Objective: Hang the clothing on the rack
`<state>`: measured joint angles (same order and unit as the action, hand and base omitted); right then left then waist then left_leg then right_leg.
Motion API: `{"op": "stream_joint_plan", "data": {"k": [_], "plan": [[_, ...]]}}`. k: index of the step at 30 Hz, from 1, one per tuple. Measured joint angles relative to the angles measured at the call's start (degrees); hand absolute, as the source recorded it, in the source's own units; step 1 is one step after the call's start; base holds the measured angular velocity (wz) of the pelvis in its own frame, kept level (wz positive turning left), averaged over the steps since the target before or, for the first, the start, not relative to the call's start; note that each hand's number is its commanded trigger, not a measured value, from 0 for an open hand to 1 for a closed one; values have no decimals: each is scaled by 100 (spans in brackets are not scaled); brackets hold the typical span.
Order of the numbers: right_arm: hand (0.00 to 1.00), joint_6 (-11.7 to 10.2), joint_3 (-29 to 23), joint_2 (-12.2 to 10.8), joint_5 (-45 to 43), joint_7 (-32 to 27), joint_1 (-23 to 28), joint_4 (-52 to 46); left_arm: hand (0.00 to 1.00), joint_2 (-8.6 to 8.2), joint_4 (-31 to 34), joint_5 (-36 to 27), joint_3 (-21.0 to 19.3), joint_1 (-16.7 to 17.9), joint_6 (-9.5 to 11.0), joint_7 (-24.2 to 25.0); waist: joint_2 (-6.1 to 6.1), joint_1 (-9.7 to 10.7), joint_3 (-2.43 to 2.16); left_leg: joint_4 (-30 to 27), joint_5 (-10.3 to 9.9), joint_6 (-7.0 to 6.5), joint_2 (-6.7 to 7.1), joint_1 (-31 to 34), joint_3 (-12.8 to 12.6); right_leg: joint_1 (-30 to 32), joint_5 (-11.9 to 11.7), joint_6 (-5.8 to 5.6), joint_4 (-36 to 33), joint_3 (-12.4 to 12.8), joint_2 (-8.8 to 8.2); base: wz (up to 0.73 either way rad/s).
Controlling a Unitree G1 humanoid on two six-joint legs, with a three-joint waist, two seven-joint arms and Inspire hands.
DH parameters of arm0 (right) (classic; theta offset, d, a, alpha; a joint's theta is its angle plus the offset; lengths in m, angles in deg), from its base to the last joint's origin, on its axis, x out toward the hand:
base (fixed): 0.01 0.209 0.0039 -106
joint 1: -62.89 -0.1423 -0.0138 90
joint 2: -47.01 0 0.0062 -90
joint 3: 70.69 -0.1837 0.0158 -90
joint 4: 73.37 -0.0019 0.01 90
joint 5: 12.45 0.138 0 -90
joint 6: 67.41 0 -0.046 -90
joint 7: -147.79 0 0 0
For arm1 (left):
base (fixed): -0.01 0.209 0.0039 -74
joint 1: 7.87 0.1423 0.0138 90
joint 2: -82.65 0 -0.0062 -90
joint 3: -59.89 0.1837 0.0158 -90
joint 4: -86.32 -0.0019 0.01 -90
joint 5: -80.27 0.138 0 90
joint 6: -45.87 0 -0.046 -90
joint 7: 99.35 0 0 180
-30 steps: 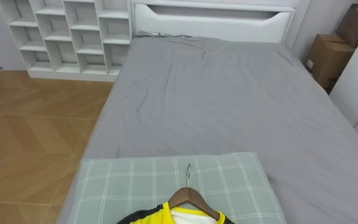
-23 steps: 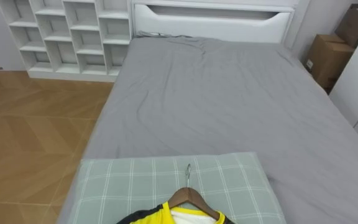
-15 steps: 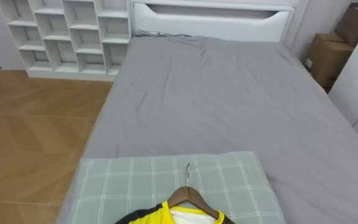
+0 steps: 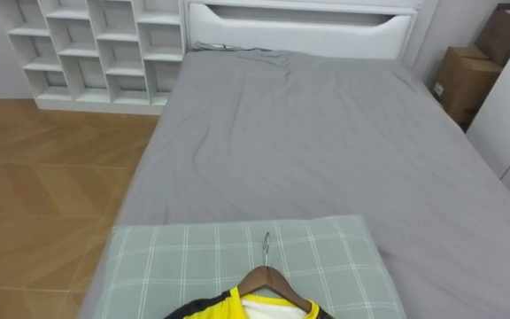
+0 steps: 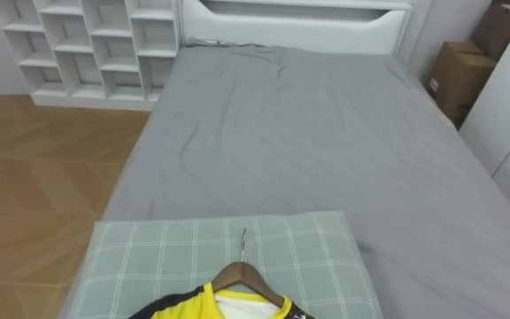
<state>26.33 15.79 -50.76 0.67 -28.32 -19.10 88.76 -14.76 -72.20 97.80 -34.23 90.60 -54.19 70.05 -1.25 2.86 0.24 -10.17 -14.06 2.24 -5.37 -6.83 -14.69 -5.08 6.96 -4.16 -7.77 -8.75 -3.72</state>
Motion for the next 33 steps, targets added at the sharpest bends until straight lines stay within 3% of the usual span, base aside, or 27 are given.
{"op": "stream_joint_plan", "data": {"k": [11, 17, 21, 25, 33], "plan": [[0, -57, 8, 32, -25, -13, 3, -57, 0, -25, 11, -179, -252, 23, 246, -656, 59, -14, -1, 50, 1, -1, 6, -51, -45, -9, 0, 0, -1, 8, 2, -2], [0, -77, 15, 62, -23, 15, -18, -68, 0, -10, 309, -226, -490, 114, 486, -1233, 92, -11, -2, 46, 2, -1, 8, -56, -2, -38, 0, 0, 4, -13, 0, 3], [0, -127, 13, 64, -40, 49, -51, -96, 0, 28, 500, -217, -538, 122, 709, -1747, 92, -13, -2, 51, 2, -1, 10, -57, 29, -46, 0, 0, 4, -25, 1, 2], [0, -142, 91, 65, -52, 27, -46, -97, 0, 23, 1121, -57, -551, 238, 943, -2318, 82, 8, -2, 35, 2, -1, 12, -45, 130, -90, 0, 0, 3, -103, -3, 11], [0, -376, 285, 75, -210, -7, -101, -110, 0, 22, 1426, 366, -398, 239, 1410, -3241, 60, -8, -7, 48, 3, -2, 14, -41, 228, -95, 1, -1, 6, -191, -5, 3]]}}
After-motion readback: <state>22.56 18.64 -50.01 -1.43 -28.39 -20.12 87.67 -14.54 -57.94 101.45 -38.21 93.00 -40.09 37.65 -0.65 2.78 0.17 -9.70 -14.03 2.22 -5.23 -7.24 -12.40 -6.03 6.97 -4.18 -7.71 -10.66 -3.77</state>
